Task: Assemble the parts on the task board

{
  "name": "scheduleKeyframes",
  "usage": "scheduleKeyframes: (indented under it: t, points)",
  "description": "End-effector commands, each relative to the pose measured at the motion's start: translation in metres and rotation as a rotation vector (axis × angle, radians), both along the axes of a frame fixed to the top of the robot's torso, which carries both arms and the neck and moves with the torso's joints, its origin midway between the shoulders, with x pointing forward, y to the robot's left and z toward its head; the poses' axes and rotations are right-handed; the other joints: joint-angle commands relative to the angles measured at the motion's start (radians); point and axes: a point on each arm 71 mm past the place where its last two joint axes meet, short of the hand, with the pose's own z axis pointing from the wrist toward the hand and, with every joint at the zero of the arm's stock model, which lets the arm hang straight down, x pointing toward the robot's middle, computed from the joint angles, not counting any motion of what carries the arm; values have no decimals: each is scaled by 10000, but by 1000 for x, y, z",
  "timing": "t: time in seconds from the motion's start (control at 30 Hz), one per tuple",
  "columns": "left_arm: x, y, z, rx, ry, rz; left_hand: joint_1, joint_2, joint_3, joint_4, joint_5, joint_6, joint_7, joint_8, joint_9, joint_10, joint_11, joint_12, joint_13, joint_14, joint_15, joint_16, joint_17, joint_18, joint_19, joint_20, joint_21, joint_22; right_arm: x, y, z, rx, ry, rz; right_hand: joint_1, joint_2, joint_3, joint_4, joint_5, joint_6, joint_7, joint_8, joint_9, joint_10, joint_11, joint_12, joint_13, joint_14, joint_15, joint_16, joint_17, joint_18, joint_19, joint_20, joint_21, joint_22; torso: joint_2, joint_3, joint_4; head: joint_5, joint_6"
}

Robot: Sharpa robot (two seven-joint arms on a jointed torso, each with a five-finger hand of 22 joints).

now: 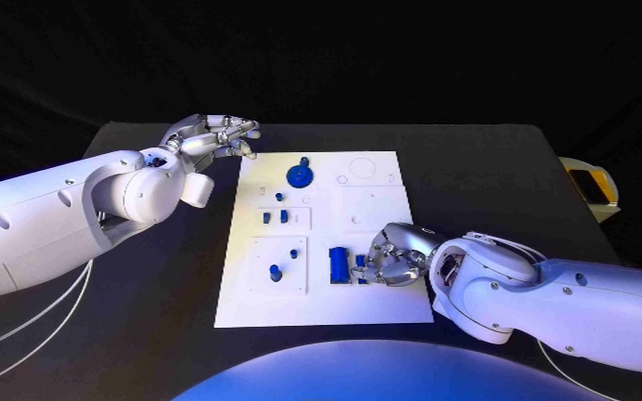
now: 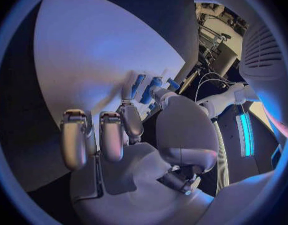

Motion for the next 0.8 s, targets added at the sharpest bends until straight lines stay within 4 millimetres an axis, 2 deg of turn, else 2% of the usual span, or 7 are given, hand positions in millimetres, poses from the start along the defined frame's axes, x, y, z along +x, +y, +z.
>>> scheduleKeyframes:
  t: [0.03, 0.37, 0.53, 0.6, 0.67, 0.77, 0.8]
  points:
    - [0, -2, 1, -76, -58, -182, 8, 65, -2, 70, 11, -41, -2, -30, 8, -93, -10, 63, -14, -24, 50, -53, 15, 40, 86, -17, -43, -16, -1, -2, 1, -22, -64, 214, 398, 61, -144, -52, -1, 20, -12, -65, -15, 30, -21, 1, 466, 743, 1, 17, 1130, -111, 740, -35, 6, 2382, -2, 3, -2, 0, -4]
    - [0, -2, 1, -87, -117, -154, 8, 65, -2, 70, 11, -41, -2, -30, 8, -93, -10, 63, -14, -24, 50, -53, 15, 40, 86, -17, -43, -16, 5, -17, 13, 1270, -834, -291, 1132, 162, -353, -151, 289, -100, 48, -157, -57, -103, 25, -289, 304, 720, 36, -28, 1035, -66, 660, -12, -218, 2319, -21, 0, -12, -8, 90]
    - [1, -2, 1, -120, -243, -97, 7, 73, -5, 84, 11, -41, -3, -28, 9, -96, -10, 68, -14, -23, 51, -54, 19, 40, 92, -16, -53, -23, 24, -29, 28, 3263, -1225, -1062, 1711, 291, -479, -200, 483, -491, 232, -443, -178, -543, 184, -1139, -212, 592, 165, -280, 504, 93, 363, 91, -1031, 2092, -63, -13, -9, -56, 192]
    - [2, -3, 1, -175, -355, -50, 6, 70, -8, 86, 10, -41, -4, -27, 9, -96, -10, 69, -14, -23, 52, -54, 20, 40, 94, -15, -55, -25, 37, -37, 32, 4376, -1215, -1573, 2262, 445, -376, -416, 563, -731, 344, -627, -250, -948, 275, -1891, -682, 444, 238, -577, -69, 281, 1, 154, -2000, 1817, -102, -34, -15, -109, 247]
    - [3, -4, 0, -276, -507, 46, -8, 31, -40, 103, 9, -68, -15, -39, 5, -89, -14, 83, -11, -44, 56, -68, 22, 37, 90, -10, -80, -41, 56, -49, 36, 5520, -1241, -2290, 2693, 537, -313, -603, 535, -938, 459, -765, -288, -1779, 377, -3447, -1699, 140, 328, -1184, -1071, 584, -657, 250, -3693, 1300, -182, -70, -11, -135, 322]
    - [5, -5, -1, -385, -653, 161, -9, 4, -67, 124, 11, -96, -31, -50, 1, -72, -22, 107, -7, -119, 62, -117, 15, 31, 52, -1, -142, -75, 78, -61, 39, 6445, -1328, -2905, 3104, 545, -237, -917, -61, -1117, 565, -867, -304, -2212, 472, -4050, -2178, -14, 421, -1461, -1448, 713, -987, 343, -4554, 1010, -291, -111, -14, -183, 425]
    - [6, -5, -2, -430, -698, 227, -13, 2, -77, 140, 10, -105, -34, -53, 0, -61, -24, 119, -5, -153, 65, -139, 12, 28, 26, 6, -178, -94, 85, -65, 40, 6747, -1345, -3105, 3245, 579, -149, -1022, -195, -1251, 648, -945, -325, -3037, 553, -5346, -3057, -404, 499, -2044, -2343, 948, -1601, 409, -6025, 525, -321, -121, -20, -190, 487]
